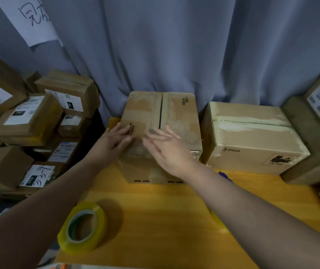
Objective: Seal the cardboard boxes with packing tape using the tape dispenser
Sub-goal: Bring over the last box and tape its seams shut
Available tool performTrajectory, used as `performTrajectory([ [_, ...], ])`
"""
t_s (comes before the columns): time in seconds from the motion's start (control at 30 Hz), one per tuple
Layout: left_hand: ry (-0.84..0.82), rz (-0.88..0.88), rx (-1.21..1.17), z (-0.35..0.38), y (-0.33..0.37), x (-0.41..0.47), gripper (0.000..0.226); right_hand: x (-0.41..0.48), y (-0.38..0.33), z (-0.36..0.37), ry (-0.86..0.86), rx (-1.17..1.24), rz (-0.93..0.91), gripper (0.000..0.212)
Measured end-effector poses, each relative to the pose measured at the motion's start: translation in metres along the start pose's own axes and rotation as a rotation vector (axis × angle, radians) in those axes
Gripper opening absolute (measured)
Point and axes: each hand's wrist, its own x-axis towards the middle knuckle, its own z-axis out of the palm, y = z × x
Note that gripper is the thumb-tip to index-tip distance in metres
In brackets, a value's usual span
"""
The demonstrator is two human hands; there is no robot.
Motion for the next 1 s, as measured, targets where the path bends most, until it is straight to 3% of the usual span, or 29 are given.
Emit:
performTrajectory([
  [0.07, -0.060, 0.008, -0.019, 0.004, -0.009, 0.003, 0.033, 0.023, -0.013, 0.018, -0.092, -0.002, 0.124, 0.052],
  [0.17, -0.051, 0.124, 0.072, 0.006, -0.023, -0.002, 0.045, 0.030, -0.014, 0.043, -0.159, -0.212, 0.233, 0.057],
  [0.27, -0.038, 0.288, 0.275, 0.010, -0.039, -0.004, 0.061, 0.025, -0.011, 0.055, -0.093, -0.387, 0.178, 0.069],
  [0.47, -0.162, 0.300, 0.515, 0.002, -0.043, -0.001, 0.067, 0.027, -0.012, 0.057, -0.130, -0.570, 0.131, 0.095],
  [0.57, -0.176, 0.223, 0.620, 0.000, -0.026, -0.005, 0.071, 0.019, -0.009, 0.044, -0.110, -0.504, 0.102, 0.094],
  [0.73, -0.078, 0.153, 0.655, 0.021, 0.028, 0.006, 0.072, -0.013, 0.034, -0.001, -0.120, -0.243, 0.227, 0.055],
  [0.9, -0.208, 0.178, 0.587, 0.054, 0.067, 0.035, 0.066, -0.032, 0.075, -0.013, -0.139, -0.099, 0.342, 0.046],
  [1.0, -0.183, 0.198, 0.650, 0.061, 0.062, 0.036, 0.085, -0.041, 0.083, 0.011, 0.022, 0.160, 0.288, 0.047],
])
